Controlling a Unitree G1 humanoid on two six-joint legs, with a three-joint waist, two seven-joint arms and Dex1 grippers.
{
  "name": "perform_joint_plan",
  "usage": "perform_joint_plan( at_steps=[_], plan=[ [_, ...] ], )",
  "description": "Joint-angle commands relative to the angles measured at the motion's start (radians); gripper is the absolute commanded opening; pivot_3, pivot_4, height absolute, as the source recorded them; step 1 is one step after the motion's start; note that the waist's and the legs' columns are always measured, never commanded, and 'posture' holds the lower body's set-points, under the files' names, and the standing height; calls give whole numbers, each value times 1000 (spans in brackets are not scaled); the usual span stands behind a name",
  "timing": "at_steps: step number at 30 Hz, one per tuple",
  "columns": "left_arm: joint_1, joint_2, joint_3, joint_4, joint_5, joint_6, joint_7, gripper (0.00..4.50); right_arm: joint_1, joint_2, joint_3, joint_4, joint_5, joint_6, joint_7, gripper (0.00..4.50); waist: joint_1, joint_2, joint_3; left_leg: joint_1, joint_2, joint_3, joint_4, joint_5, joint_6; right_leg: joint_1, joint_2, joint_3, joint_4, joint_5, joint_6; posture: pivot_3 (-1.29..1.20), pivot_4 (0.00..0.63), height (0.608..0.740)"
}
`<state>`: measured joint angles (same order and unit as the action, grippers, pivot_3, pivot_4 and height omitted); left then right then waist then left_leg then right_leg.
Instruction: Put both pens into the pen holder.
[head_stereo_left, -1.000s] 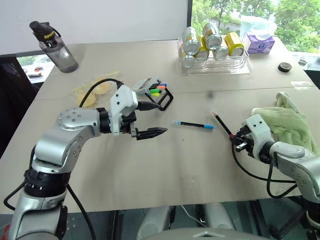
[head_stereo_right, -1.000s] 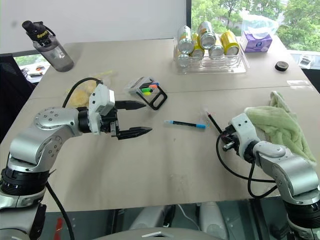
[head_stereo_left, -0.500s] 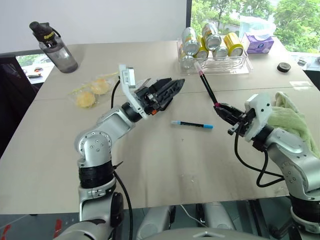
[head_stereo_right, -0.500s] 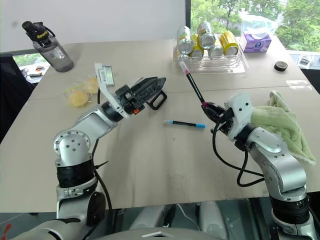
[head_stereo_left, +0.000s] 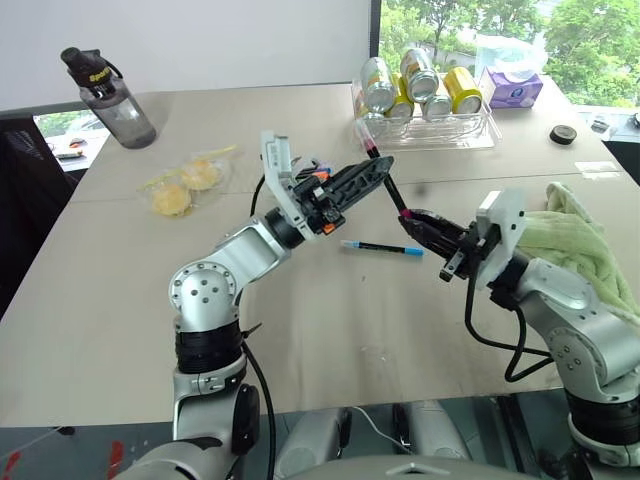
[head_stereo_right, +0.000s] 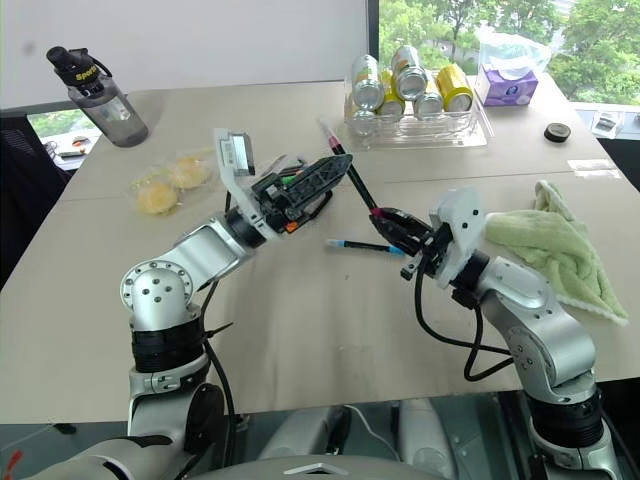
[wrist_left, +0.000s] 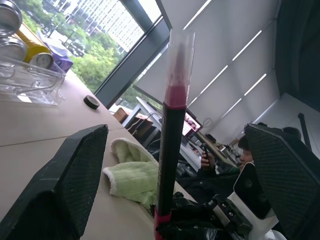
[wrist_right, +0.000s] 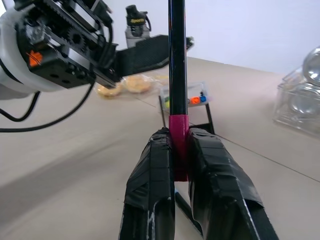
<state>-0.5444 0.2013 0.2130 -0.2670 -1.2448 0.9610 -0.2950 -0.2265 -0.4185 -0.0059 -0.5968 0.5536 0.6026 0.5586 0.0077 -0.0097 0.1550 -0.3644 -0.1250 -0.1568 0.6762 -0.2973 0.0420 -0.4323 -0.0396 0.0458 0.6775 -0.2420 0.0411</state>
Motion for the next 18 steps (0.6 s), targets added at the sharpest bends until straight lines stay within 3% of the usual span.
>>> perform_joint_plan(
  at_steps=[1,7,9,13,18],
  plan=[
    [9,25,-12,-51,-39,3,-29,3679,-28,9,4,-51,44,3,-3,0,0,0,0,0,0,0,0,0,0,0,0,0,0,0,0,0,150,740],
    [22,49,-26,-45,-28,-15,-60,722,-41,2,-5,-57,94,41,-9,0,3,0,0,0,0,0,0,0,0,0,0,0,0,0,0,0,150,740],
    [29,51,-34,-50,-18,-25,-71,50,-46,0,-12,-61,124,55,-10,0,3,0,0,0,0,0,0,0,0,0,0,0,0,0,0,0,150,740],
    [37,64,-51,-53,18,-47,-96,50,-54,-2,-25,-68,207,104,-12,0,5,0,0,0,0,0,0,0,0,0,0,0,-1,0,0,0,150,740],
    [58,70,-94,-77,152,-162,-180,0,-36,-28,-46,-78,261,165,-52,2345,5,0,0,0,0,0,-1,0,0,0,0,0,-1,0,0,0,150,740]
  ],
)
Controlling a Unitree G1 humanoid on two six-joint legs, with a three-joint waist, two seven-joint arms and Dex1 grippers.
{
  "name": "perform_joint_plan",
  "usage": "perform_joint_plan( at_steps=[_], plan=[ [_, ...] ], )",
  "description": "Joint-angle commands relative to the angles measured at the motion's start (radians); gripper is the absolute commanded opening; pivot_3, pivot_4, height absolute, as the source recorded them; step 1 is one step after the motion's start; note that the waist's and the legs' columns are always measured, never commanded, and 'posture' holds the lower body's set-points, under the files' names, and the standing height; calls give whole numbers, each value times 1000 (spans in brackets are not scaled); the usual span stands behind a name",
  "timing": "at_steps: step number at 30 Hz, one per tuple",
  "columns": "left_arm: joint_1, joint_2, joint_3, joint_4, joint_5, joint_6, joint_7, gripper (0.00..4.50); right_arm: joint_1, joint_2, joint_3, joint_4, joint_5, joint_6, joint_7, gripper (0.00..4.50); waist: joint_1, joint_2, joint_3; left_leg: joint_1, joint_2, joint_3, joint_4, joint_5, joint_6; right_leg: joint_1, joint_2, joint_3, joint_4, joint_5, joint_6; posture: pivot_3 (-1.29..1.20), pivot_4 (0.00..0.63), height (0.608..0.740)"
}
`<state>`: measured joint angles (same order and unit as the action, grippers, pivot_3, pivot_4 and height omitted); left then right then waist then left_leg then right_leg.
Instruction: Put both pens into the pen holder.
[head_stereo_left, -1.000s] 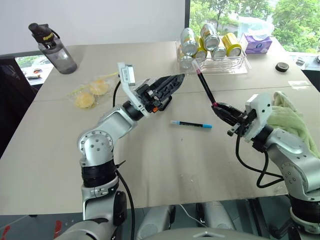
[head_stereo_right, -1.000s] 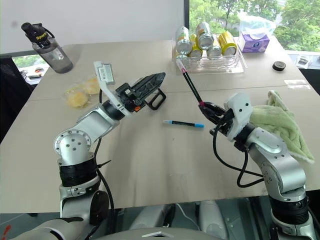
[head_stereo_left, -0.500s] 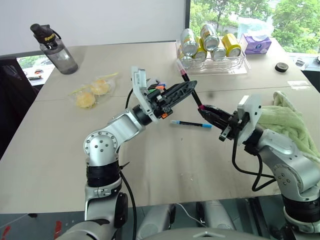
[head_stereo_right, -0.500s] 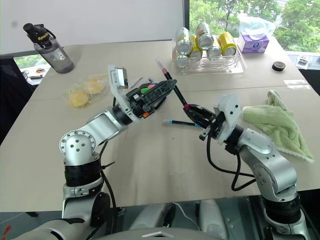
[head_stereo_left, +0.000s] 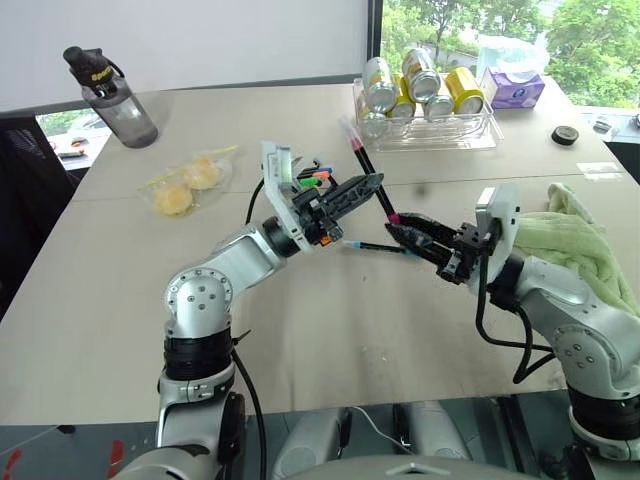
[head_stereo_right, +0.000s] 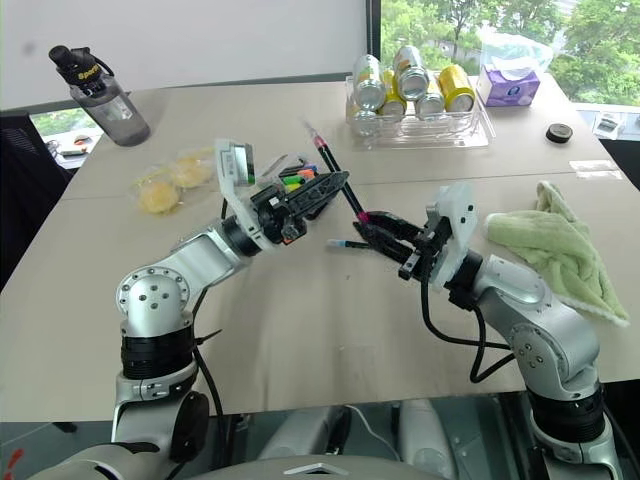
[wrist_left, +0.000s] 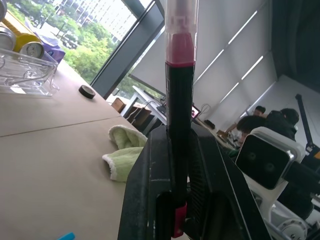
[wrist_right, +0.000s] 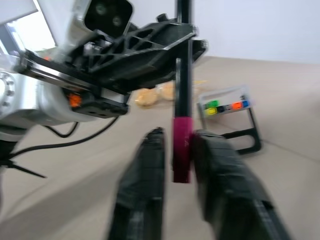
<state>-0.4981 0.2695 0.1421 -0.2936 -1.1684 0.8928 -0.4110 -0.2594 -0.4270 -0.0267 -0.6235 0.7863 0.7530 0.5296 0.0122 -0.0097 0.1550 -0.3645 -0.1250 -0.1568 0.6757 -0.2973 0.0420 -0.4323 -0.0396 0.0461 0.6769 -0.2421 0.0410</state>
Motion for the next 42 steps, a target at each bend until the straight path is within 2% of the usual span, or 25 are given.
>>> perform_joint_plan(
  at_steps=[1,4,9,13,19,23,27,35,42],
  plan=[
    [23,6,-38,-52,125,-136,-92,0,7,-31,-31,-48,15,13,-31,2345,0,0,0,0,0,0,0,0,0,0,0,0,0,0,0,0,150,740],
    [44,44,-121,-3,415,-363,-124,0,71,-90,-106,-5,-21,-25,-12,2345,5,0,0,0,0,0,-1,0,0,0,0,0,-1,0,0,0,150,740],
    [42,57,-160,52,586,-492,-139,0,194,-196,-268,45,-36,-82,57,2345,12,0,0,-1,0,0,-1,0,0,0,0,0,-4,0,0,0,150,740],
    [-8,127,-253,162,897,-741,-137,0,275,-289,-368,80,-60,-123,137,2345,12,0,0,0,0,0,-4,0,0,0,0,0,-4,0,0,0,150,740],
    [-88,188,-339,243,1173,-1084,-147,0,228,-299,-401,91,-23,-130,144,2345,5,-1,1,0,0,1,-5,0,0,0,0,1,-5,0,0,0,150,740],
    [-128,217,-356,267,1426,-1249,-7,0,218,-286,-391,90,-22,-166,172,2345,5,-1,1,0,0,1,-6,0,0,0,0,1,-7,0,0,0,150,740],
    [-129,246,-350,281,1630,-1304,123,0,210,-291,-389,92,-8,-186,206,2345,5,-1,1,0,0,1,-6,0,1,0,0,1,-8,0,0,0,150,740],
    [-122,261,-349,321,1791,-1295,223,0,145,-291,-378,111,31,-199,248,2345,6,-1,1,-1,0,0,-6,0,1,0,0,0,-7,0,0,0,150,740],
    [-133,251,-331,411,1783,-1272,257,0,89,-298,-352,132,37,-187,263,2345,6,-1,1,-1,0,0,-6,0,1,0,0,-1,-7,0,0,0,150,740]
  ],
)
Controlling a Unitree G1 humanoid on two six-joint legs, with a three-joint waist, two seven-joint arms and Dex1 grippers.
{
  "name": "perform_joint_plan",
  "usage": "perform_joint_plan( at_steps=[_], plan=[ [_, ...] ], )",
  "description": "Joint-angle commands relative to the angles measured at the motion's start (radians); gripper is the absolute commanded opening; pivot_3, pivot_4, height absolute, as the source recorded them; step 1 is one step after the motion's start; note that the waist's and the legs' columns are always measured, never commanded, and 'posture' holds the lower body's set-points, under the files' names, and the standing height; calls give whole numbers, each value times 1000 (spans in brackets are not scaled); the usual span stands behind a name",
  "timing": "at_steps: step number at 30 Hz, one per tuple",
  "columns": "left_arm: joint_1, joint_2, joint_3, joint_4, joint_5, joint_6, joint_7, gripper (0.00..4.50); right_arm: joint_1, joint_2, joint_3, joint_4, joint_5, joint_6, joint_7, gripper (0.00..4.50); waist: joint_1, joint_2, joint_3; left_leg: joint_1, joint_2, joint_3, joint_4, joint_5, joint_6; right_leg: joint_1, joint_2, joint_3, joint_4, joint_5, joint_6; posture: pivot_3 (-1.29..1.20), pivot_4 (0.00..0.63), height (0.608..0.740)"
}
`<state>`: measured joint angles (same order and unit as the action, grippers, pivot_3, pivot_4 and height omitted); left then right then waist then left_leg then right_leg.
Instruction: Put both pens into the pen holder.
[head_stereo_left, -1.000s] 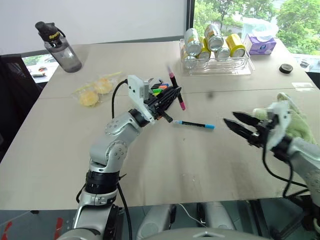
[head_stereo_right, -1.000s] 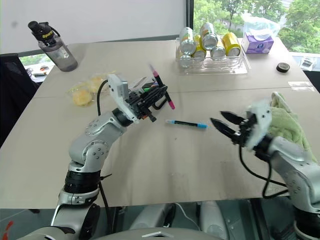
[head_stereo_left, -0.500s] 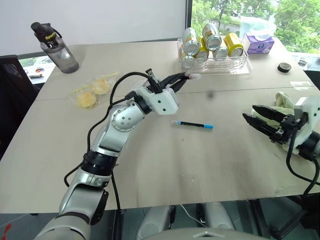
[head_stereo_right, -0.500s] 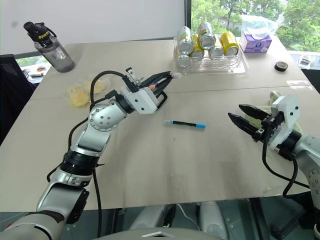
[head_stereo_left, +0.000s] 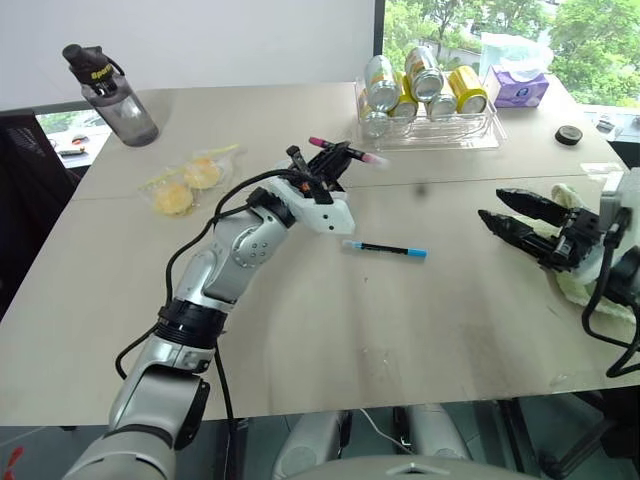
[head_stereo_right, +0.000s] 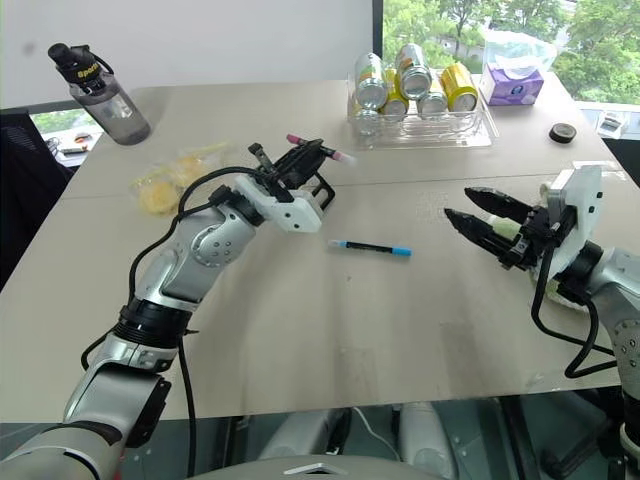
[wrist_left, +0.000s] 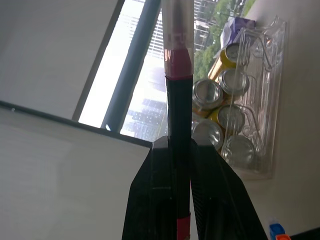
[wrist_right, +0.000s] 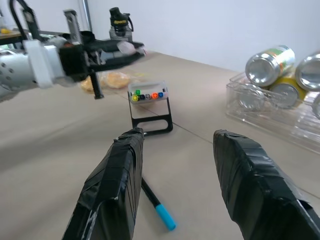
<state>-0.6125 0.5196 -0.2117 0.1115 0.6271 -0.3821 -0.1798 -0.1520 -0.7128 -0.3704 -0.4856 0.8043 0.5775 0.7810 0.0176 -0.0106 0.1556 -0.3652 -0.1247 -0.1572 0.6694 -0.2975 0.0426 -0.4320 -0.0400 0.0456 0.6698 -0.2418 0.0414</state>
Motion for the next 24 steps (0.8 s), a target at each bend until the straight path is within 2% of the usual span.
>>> perform_joint_plan(
  at_steps=[1,11,24],
  plan=[
    [-22,-5,22,19,-27,0,23,0,-22,-15,-5,-4,17,-11,14,2345,0,0,0,0,0,0,0,0,0,0,0,0,0,0,0,0,150,740],
    [-18,-52,15,78,-129,-10,-21,0,-36,-23,10,-2,10,-12,18,2345,-1,0,0,-1,0,-1,0,0,0,0,0,-1,0,0,0,0,150,740],
    [-15,-78,9,165,-174,2,-52,0,-29,-21,11,-10,-2,-17,7,2345,-1,0,0,-1,0,-1,1,0,0,0,0,-1,0,0,0,0,150,740]
  ],
)
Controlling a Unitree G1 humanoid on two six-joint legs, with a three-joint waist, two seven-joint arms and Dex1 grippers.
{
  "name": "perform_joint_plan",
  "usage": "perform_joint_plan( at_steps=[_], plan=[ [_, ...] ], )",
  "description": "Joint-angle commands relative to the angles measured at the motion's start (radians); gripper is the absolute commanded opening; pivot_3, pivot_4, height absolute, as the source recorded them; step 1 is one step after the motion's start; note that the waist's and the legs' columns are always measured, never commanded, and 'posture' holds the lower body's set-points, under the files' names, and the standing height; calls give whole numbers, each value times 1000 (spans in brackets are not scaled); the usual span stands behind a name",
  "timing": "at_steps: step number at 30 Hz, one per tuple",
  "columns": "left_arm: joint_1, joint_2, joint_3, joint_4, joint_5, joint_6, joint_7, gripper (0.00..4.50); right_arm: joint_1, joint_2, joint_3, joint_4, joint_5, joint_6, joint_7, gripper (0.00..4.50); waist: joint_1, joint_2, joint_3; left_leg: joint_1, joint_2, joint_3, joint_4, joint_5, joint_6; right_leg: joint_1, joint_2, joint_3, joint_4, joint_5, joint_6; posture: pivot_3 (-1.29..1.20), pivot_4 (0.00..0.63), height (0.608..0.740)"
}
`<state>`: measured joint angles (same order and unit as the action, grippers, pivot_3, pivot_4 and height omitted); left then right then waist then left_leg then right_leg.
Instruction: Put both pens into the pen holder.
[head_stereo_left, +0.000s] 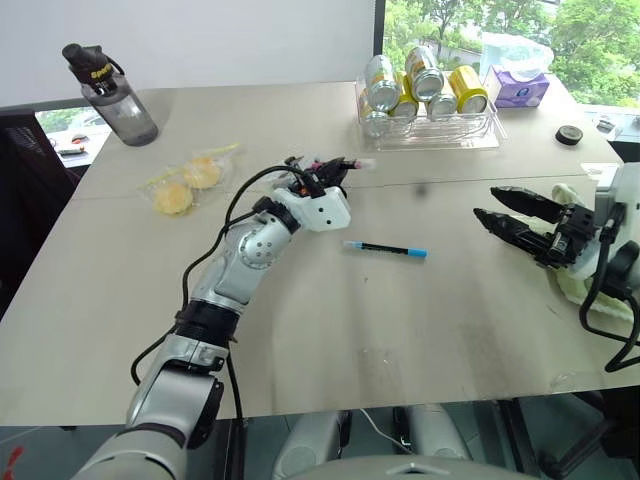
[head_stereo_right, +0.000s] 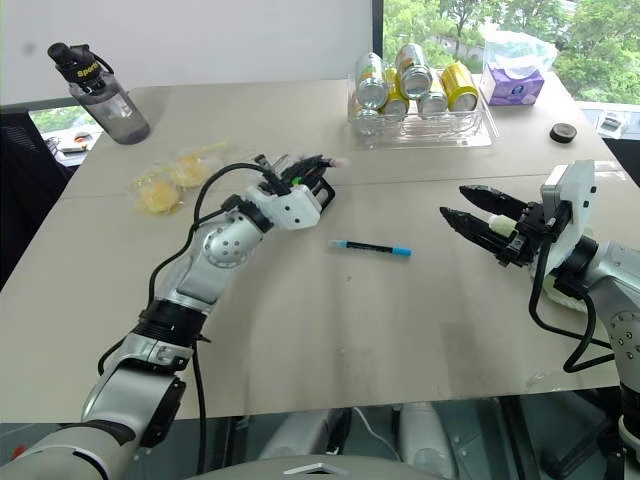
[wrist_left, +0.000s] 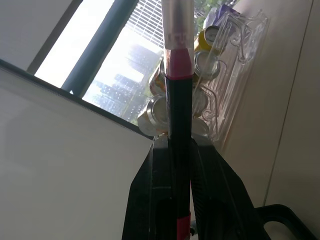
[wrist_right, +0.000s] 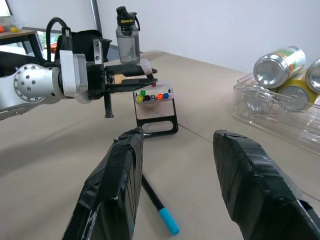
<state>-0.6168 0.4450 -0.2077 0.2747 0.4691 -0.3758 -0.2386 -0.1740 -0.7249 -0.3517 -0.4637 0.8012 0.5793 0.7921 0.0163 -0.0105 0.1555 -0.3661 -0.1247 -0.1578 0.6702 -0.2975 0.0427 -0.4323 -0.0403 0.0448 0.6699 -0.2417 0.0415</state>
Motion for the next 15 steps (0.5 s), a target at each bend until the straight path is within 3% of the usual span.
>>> perform_joint_plan(
  at_steps=[1,9,15],
  plan=[
    [-15,-6,2,14,-17,-8,6,0,-7,-8,-6,-31,-2,-21,-5,2345,0,0,0,0,0,0,0,0,0,0,0,0,0,0,0,0,150,740],
    [-40,-6,4,82,-26,-15,-4,0,-5,-2,1,-33,-13,-29,-14,2345,1,0,0,0,0,0,0,0,0,0,0,0,0,0,0,0,150,740],
    [-37,-1,19,84,-16,2,29,2656,-1,1,5,-32,-20,-37,-16,2385,0,0,0,0,0,0,0,0,0,0,0,0,1,0,0,0,150,740]
  ],
)
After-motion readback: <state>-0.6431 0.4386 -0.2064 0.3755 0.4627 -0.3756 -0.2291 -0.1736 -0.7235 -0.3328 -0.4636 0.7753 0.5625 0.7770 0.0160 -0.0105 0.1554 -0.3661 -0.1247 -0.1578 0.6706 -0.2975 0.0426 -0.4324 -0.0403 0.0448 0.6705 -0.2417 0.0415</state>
